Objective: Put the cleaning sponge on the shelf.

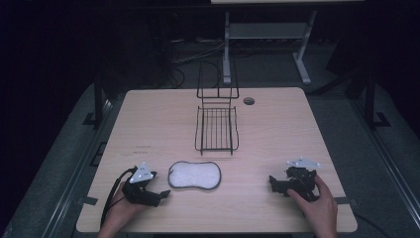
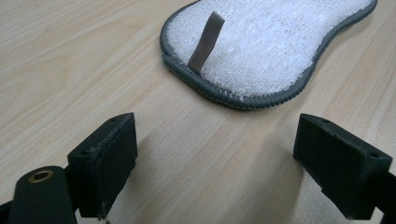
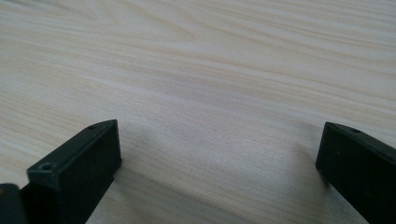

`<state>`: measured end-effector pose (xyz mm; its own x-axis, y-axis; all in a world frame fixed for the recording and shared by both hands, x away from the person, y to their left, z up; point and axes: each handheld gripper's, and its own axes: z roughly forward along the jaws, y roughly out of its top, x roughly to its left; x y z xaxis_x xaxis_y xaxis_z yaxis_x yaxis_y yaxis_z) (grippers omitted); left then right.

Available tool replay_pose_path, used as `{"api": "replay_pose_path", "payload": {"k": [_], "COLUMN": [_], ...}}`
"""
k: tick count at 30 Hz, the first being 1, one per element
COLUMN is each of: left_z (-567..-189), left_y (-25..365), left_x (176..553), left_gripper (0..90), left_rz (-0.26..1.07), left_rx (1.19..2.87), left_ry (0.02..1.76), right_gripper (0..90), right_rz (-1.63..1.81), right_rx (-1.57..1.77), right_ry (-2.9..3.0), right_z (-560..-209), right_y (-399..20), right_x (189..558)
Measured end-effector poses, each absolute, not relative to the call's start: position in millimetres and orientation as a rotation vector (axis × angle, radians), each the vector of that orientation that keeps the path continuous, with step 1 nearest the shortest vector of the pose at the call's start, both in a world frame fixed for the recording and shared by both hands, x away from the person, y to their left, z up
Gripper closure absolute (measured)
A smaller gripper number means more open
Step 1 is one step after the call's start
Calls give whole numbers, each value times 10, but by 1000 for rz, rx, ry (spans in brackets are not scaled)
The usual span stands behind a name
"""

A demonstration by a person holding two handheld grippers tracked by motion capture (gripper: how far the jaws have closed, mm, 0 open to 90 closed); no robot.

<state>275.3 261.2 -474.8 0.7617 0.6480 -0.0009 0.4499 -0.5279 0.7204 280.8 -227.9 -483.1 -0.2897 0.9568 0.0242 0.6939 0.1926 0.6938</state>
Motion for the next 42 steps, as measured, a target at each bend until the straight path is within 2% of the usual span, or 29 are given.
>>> {"api": "replay_pose_path", "payload": {"k": [12, 14, 16, 18, 19, 20, 21, 22, 25, 26, 28, 29, 35, 42], "left_z": [-4616, -4572, -4534, -4503, -4468, -4468, -4439, -4390, -4345, -4325, -4279, -4266, -4230, -4359], "left_y": [2649, 2642, 2640, 2642, 2644, 2644, 2645, 2646, 2645, 2641, 2622, 2610, 2472, 2293], "left_x": [2751, 2753, 2768, 2794, 2825, 2825, 2849, 2898, 2951, 2976, 3033, 3055, 3254, 3424], "left_gripper": [171, 255, 276, 337, 413, 448, 448, 573, 739, 739, 870, 895, 896, 896], "left_rz": [271, 260, 262, 245, 235, 235, 234, 222, 208, 206, 188, 195, 186, 154], "left_rx": [2221, 2208, 2207, 2196, 2186, 2186, 2175, 2155, 2141, 2137, 2127, 2124, 2133, 2188], "left_ry": [826, 817, 826, 824, 824, 824, 822, 818, 814, 807, 801, 801, 786, 767], "right_gripper": [0, 0, 0, 0, 0, 0, 0, 0, 0, 0, 0, 0, 0, 0], "right_rz": [853, 853, 853, 853, 852, 852, 852, 853, 853, 853, 853, 852, 853, 854], "right_rx": [1543, 1544, 1544, 1544, 1541, 1543, 1543, 1542, 1542, 1542, 1541, 1541, 1539, 1539], "right_ry": [2059, 2060, 2059, 2059, 2060, 2059, 2059, 2060, 2060, 2060, 2060, 2060, 2061, 2062], "right_z": [-4830, -4830, -4830, -4830, -4831, -4831, -4831, -4831, -4831, -4831, -4832, -4831, -4832, -4832], "right_y": [-2279, -2279, -2279, -2279, -2280, -2279, -2279, -2280, -2280, -2280, -2280, -2280, -2281, -2279], "right_x": [2808, 2807, 2807, 2807, 2808, 2808, 2808, 2808, 2808, 2808, 2808, 2809, 2810, 2811]}}
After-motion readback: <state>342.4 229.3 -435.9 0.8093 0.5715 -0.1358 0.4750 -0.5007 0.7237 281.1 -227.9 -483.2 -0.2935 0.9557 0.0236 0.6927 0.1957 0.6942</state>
